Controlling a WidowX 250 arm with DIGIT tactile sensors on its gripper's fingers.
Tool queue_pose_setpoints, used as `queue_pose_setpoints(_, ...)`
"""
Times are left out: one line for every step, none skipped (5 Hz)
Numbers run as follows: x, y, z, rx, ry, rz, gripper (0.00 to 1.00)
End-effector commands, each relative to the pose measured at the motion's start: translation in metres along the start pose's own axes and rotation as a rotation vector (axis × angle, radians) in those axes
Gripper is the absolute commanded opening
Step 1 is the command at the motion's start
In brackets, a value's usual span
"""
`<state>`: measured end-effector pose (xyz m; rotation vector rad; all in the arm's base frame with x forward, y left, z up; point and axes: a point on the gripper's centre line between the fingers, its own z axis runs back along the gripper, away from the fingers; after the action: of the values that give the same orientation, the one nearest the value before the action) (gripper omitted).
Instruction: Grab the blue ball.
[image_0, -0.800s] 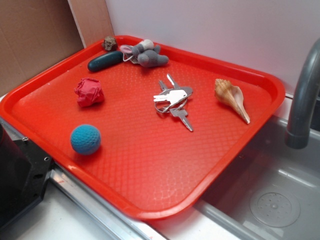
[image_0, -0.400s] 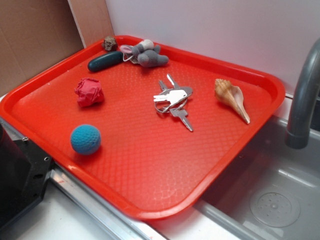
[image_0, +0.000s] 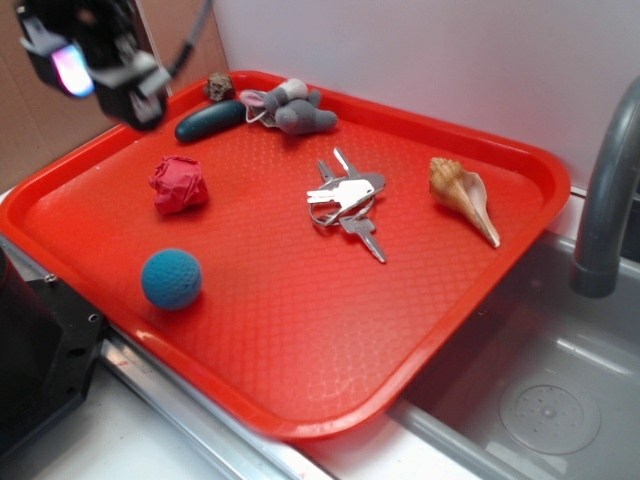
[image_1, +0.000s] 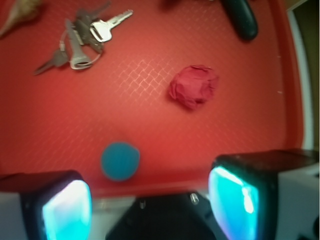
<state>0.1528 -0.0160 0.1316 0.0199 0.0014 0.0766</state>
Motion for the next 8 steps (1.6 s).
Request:
queue_pose_setpoints(0.003,-0.004,-0.083,0.008,-0.027,-0.052,1.0)
queue_pose_setpoints(-0.01,-0.007,-0.084,-0.047,-0.051,-0.074,1.0)
queue_pose_setpoints(-0.019,-0.011,-0.086,-0.069,-0.034,-0.099,1.0)
queue_pose_setpoints(-0.027,-0.021,-0.084,-0.082,-0.04,-0.134,1.0)
queue_pose_setpoints(-0.038,-0.035,-0.076,-0.133,-0.047,-0.186,1.0)
queue_pose_setpoints(-0.046,-0.048,-0.069,-0.144,-0.061,-0.227,1.0)
queue_pose_setpoints(-0.047,-0.054,-0.073,-0.12,-0.048,-0.252,1.0)
queue_pose_setpoints(-0.039,-0.062,-0.078,-0.1,-0.026,-0.242,1.0)
